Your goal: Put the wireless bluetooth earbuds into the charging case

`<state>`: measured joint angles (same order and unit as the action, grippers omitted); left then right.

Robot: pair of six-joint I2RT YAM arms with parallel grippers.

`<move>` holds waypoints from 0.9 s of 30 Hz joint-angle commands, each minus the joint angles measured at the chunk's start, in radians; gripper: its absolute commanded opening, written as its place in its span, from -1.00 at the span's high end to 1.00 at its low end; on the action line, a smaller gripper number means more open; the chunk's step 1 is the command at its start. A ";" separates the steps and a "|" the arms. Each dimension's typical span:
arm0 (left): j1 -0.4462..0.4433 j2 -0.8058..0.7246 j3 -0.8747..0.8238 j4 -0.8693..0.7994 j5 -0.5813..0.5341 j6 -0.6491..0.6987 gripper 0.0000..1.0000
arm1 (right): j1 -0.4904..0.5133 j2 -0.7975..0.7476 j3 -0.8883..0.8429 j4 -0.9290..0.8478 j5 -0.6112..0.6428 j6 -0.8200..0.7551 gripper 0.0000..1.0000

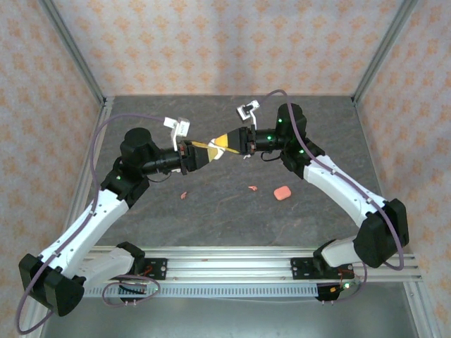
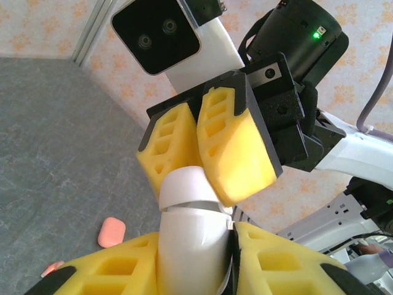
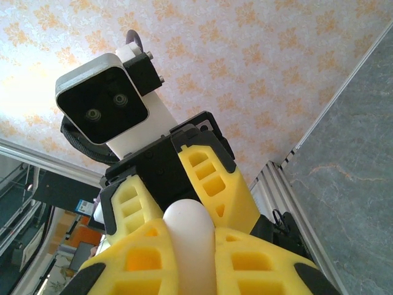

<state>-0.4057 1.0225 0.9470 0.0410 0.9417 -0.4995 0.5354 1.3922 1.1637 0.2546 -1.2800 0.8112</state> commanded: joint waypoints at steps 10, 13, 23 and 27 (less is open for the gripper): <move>-0.002 -0.018 0.025 -0.066 0.016 0.060 0.87 | -0.035 0.001 0.046 0.011 -0.014 -0.014 1.00; -0.002 -0.021 0.021 -0.058 0.013 0.058 0.98 | -0.039 -0.001 0.034 -0.003 0.011 -0.012 0.72; -0.001 -0.029 0.012 -0.041 -0.015 0.045 1.00 | -0.081 -0.036 -0.067 -0.025 0.187 0.037 0.08; -0.002 -0.030 0.009 -0.040 -0.027 0.045 1.00 | -0.074 -0.070 -0.119 0.117 0.202 0.128 -0.07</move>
<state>-0.4057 1.0195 0.9489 -0.0040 0.9314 -0.4702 0.4530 1.3785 1.0657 0.2405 -1.1164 0.8742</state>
